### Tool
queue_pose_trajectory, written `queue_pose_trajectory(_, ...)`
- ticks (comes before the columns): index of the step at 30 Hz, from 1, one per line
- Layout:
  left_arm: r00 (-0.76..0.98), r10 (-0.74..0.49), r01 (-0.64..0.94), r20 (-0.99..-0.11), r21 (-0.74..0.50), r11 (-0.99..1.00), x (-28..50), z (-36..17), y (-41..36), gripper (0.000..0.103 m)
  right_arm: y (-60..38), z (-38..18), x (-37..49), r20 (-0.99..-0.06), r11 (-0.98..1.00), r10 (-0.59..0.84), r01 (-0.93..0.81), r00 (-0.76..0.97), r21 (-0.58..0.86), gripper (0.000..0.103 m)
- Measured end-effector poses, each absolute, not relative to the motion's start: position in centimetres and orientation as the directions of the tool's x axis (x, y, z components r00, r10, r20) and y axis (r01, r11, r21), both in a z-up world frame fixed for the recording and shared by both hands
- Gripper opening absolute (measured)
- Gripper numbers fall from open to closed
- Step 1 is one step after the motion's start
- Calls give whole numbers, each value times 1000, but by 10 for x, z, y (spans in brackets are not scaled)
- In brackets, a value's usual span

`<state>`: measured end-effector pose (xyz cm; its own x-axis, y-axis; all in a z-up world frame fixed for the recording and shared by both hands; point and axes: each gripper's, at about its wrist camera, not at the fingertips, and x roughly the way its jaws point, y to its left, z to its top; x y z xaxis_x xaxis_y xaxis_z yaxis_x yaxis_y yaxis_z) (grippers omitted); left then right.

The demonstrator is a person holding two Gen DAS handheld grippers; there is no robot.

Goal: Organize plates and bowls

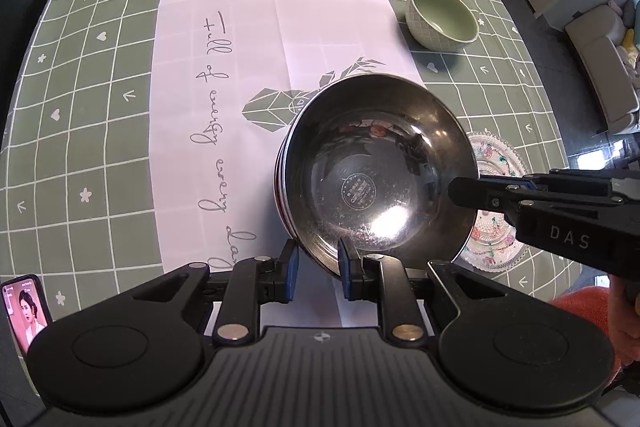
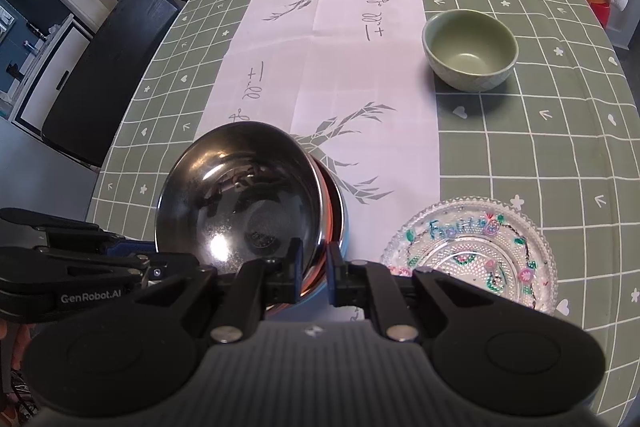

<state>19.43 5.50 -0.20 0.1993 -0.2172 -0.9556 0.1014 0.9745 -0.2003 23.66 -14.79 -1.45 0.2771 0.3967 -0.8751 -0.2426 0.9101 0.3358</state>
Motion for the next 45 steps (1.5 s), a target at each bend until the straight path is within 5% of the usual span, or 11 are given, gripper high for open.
queue_pose_trajectory(14, 209, -216, 109, -954, -197, 974, 194, -4, 55, 25, -149, -18, 238, -872, 909, 401, -239, 279, 342, 11)
queue_pose_trajectory(21, 250, -205, 126, -946, -178, 976, 191, 6, 55, 26, -149, -12, 236, -862, 904, 411, -253, 295, 345, 21)
queue_pose_trajectory(26, 288, -193, 141, -938, -158, 977, 189, 14, 54, 30, -147, -12, 230, -867, 911, 390, -265, 309, 316, 10)
queue_pose_trajectory(34, 327, -182, 153, -927, -139, 979, 185, 24, 53, 30, -156, -22, 231, -855, 901, 423, -239, 299, 362, 8)
queue_pose_trajectory(42, 408, -260, 222, -875, -182, 958, 184, 49, 40, 36, -172, 0, 223, -821, 891, 446, -263, 357, 370, 15)
queue_pose_trajectory(45, 438, -313, 265, -843, -211, 941, 184, 58, 29, 36, -188, 12, 221, -787, 888, 459, -250, 412, 387, 29)
